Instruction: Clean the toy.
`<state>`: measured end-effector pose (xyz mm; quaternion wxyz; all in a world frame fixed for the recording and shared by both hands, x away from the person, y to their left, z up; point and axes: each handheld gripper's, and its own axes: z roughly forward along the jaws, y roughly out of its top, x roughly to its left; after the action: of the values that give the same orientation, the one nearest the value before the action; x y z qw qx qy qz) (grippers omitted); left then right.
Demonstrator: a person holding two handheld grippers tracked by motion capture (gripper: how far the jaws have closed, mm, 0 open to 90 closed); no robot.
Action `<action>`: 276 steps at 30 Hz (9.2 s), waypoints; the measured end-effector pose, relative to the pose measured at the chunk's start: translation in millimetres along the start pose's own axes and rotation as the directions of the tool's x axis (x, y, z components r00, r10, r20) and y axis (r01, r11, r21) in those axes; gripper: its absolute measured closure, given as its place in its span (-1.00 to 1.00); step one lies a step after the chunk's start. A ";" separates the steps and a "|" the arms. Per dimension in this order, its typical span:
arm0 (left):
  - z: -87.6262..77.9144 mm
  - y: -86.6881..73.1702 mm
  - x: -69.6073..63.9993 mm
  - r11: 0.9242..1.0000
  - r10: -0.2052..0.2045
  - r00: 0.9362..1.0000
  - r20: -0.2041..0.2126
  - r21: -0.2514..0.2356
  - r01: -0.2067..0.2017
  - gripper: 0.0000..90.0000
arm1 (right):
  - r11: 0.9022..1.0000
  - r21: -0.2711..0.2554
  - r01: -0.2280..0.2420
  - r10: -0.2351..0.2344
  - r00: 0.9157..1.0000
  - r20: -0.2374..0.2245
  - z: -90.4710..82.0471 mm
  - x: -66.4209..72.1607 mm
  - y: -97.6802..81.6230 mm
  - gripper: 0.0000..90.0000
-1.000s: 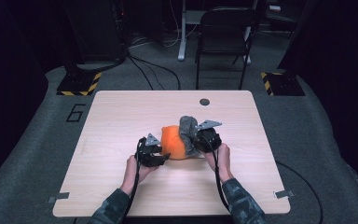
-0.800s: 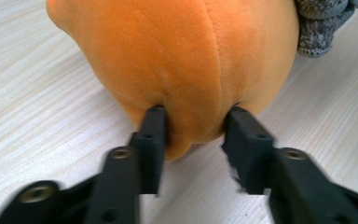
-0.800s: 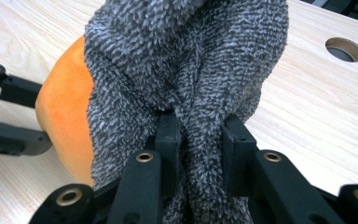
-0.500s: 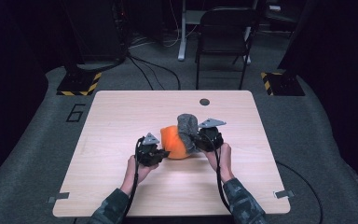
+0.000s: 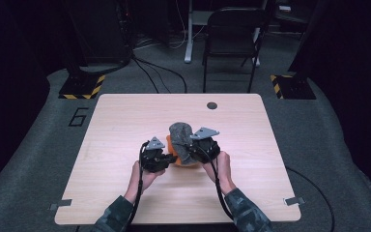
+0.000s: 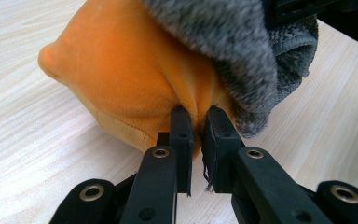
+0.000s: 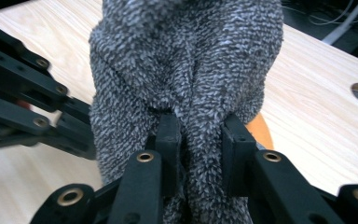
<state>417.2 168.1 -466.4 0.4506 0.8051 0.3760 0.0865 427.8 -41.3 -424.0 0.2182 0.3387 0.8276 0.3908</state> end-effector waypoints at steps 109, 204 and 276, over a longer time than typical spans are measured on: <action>2.6 -6.0 18.0 1.000 -0.023 1.000 0.003 -0.011 0.023 0.79 | 0.983 0.012 -0.184 0.184 0.983 -0.008 -17.7 -59.8 -14.7 0.59; -0.1 -2.5 11.3 1.000 -0.012 0.999 0.034 0.001 0.012 0.83 | 0.955 0.212 -0.209 0.198 0.978 0.073 38.4 -68.3 -57.4 0.58; 0.9 -3.4 9.4 1.000 -0.007 1.000 0.030 -0.009 0.007 0.80 | 0.956 0.227 -0.188 0.172 0.981 0.086 27.8 -76.0 -49.9 0.58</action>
<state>422.5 175.0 -471.5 0.4601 0.8029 0.3715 0.0747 477.0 -106.2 -473.0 0.1672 0.4487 0.8260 0.2973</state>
